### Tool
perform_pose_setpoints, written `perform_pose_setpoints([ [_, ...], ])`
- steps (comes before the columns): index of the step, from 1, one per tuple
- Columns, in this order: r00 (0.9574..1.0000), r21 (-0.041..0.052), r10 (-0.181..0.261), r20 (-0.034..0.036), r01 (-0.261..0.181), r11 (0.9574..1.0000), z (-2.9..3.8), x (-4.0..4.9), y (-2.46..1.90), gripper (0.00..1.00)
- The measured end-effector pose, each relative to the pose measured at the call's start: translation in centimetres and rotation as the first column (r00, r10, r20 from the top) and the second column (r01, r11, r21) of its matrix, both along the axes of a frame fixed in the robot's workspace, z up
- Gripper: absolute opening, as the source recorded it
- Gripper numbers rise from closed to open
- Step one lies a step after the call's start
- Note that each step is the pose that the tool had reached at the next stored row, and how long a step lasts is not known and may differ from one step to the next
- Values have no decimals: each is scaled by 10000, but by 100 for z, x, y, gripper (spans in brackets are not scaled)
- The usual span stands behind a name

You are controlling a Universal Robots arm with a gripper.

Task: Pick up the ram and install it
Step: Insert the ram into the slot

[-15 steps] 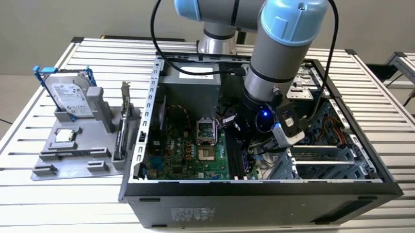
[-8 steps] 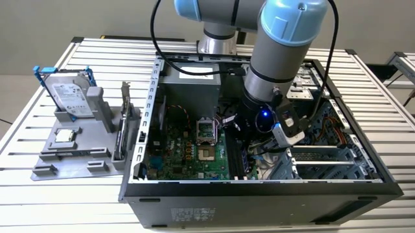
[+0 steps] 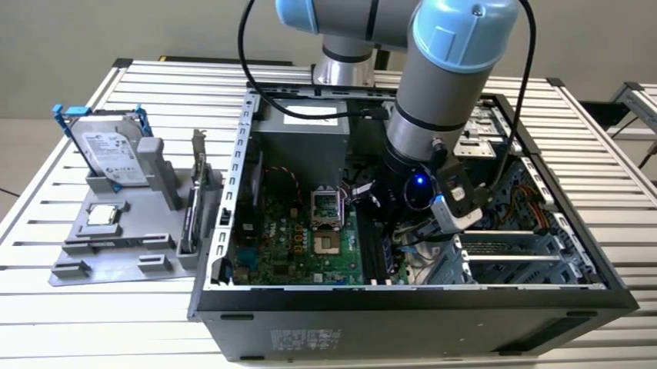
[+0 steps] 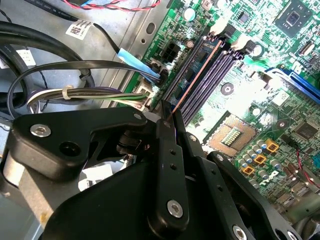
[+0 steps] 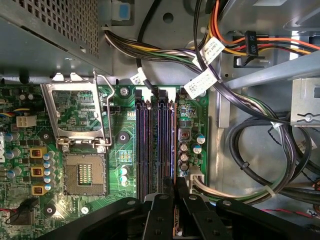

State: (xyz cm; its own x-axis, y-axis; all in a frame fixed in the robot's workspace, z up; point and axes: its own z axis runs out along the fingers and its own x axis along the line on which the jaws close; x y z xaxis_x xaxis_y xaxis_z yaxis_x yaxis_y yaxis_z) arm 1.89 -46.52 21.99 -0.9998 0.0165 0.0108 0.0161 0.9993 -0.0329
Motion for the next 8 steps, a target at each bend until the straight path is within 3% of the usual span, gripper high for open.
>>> perform_pose_setpoints([
  [8, 10000, -59, 0, 0, 0, 10000, 21, 0, 1, 0],
])
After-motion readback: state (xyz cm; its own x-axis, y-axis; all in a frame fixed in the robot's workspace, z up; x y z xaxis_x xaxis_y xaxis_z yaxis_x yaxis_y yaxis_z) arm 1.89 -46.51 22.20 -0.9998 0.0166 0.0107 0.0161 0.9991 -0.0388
